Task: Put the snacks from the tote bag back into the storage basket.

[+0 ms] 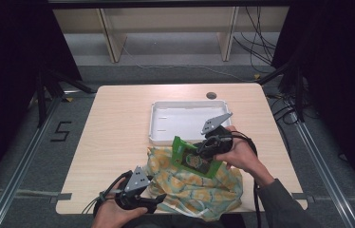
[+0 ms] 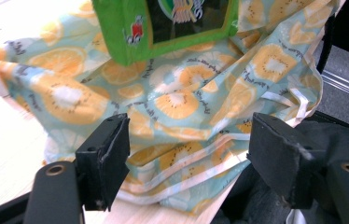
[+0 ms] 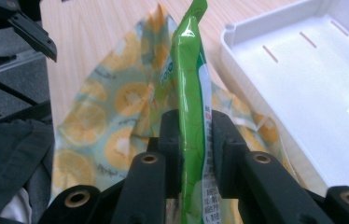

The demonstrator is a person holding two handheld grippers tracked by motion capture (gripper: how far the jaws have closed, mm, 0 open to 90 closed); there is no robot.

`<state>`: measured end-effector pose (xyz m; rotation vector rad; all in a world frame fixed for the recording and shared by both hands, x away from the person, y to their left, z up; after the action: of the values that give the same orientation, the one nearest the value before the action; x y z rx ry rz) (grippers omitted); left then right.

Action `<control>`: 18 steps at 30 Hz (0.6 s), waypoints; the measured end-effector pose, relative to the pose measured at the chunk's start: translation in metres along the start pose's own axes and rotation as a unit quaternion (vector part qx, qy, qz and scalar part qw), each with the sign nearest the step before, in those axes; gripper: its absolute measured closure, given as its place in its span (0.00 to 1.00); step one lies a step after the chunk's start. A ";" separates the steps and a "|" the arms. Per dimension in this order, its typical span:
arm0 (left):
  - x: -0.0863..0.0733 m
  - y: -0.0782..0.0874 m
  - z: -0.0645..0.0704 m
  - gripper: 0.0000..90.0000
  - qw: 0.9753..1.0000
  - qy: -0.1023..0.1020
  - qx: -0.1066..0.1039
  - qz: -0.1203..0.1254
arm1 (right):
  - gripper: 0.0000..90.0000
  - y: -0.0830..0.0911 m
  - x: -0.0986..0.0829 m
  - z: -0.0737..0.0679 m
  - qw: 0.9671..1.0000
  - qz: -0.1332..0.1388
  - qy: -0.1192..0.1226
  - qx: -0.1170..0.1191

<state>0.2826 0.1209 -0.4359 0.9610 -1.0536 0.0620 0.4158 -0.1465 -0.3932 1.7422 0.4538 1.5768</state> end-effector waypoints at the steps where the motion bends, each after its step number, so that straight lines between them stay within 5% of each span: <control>1: -0.002 0.001 0.000 0.32 1.000 0.012 0.002 0.001 | 0.86 0.002 0.001 0.001 1.000 0.003 0.006 -0.003; 18: -0.019 0.017 -0.024 0.29 0.998 0.043 0.037 0.019 | 0.86 0.031 0.012 0.000 0.999 0.043 0.012 -0.004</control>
<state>0.2816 0.1552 -0.4431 0.9965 -0.9957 0.1731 0.4115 -0.1590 -0.3621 1.7591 0.3881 1.6596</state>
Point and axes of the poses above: each handheld gripper's, and its own axes: y roughly backward along the jaws, x roughly out of its top, z roughly to its right, the point moved 1 cm from there along -y, roughly forward along the jaws, and after that the axes turned 9 degrees about y, right-handed, at the moved point
